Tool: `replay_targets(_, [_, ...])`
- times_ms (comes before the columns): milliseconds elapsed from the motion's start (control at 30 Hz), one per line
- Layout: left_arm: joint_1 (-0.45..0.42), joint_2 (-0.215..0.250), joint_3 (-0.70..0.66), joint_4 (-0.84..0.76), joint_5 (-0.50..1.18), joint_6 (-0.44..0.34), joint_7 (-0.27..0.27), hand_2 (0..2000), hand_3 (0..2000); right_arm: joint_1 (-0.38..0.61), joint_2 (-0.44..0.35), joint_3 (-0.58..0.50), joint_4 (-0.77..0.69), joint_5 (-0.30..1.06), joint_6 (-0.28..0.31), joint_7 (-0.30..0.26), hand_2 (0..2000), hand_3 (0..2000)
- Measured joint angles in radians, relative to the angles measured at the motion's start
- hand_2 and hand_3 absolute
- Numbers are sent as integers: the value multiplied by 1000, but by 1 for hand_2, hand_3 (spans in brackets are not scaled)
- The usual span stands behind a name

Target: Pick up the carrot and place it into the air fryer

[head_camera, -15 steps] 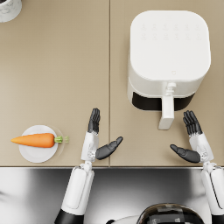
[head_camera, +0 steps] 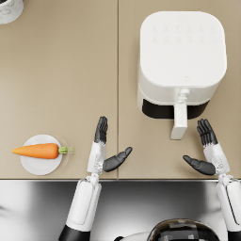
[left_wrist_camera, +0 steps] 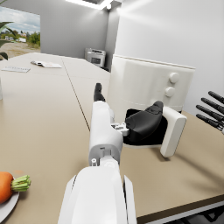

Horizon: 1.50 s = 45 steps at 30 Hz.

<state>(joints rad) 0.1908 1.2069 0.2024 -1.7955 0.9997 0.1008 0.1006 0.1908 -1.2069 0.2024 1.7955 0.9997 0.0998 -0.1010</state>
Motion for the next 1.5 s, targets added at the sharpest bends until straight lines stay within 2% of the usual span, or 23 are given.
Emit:
replay_targets(133, [0, 0, 0, 0, 0, 0, 0, 0, 0, 0, 0, 0, 0, 0, 0, 0, 0, 0])
replay_targets(233, [-8, 6, -9, -1, 0, -64, -64, 0, 0, 0, -10, 12, -6, 0, -63, 64, 0, 0])
replay_targets(333, [-27, 9, -83, -31, 0, -87, -87, 0, 0, 8, -24, -2, -5, 0, -86, 87, 0, 0])
replay_targets(633, [-88, 20, -271, -60, 401, -100, -100, 0, 0, 13, -52, 15, -62, 388, -99, 100, 0, 0])
replay_targets(767, [-105, 29, -356, -69, 580, -101, -100, 0, 0, 24, -68, 16, -87, 448, -100, 101, 0, 0])
replay_targets(1000, [-131, 46, -546, -50, 896, -101, -101, 0, 0, 38, -91, 7, -124, 467, -100, 101, 0, 0])
replay_targets(1033, [-130, 46, -570, -47, 941, -126, -101, 0, 0, 40, -94, 8, -126, 468, -100, 101, 0, 0])
replay_targets(1100, [-125, 43, -616, -40, 1032, -345, -140, 0, 0, 41, -99, 11, -127, 469, -100, 101, 0, 0])
replay_targets(1133, [-123, 41, -641, -37, 1077, -424, -159, 0, 0, 43, -102, 11, -128, 469, -100, 101, 0, 0])
replay_targets(1200, [-123, 41, -685, -25, 1168, -517, -181, 0, 0, 45, -108, 4, -130, 469, -100, 101, 0, 0])
replay_targets(1300, [-128, 44, -722, -5, 1304, -581, -197, 0, 0, 48, -115, -7, -136, 469, -100, 101, 0, 0])
replay_targets(1500, [-141, 54, -660, 33, 1577, -615, -205, 0, 0, 50, -128, -15, -153, 469, -100, 101, 0, 0])
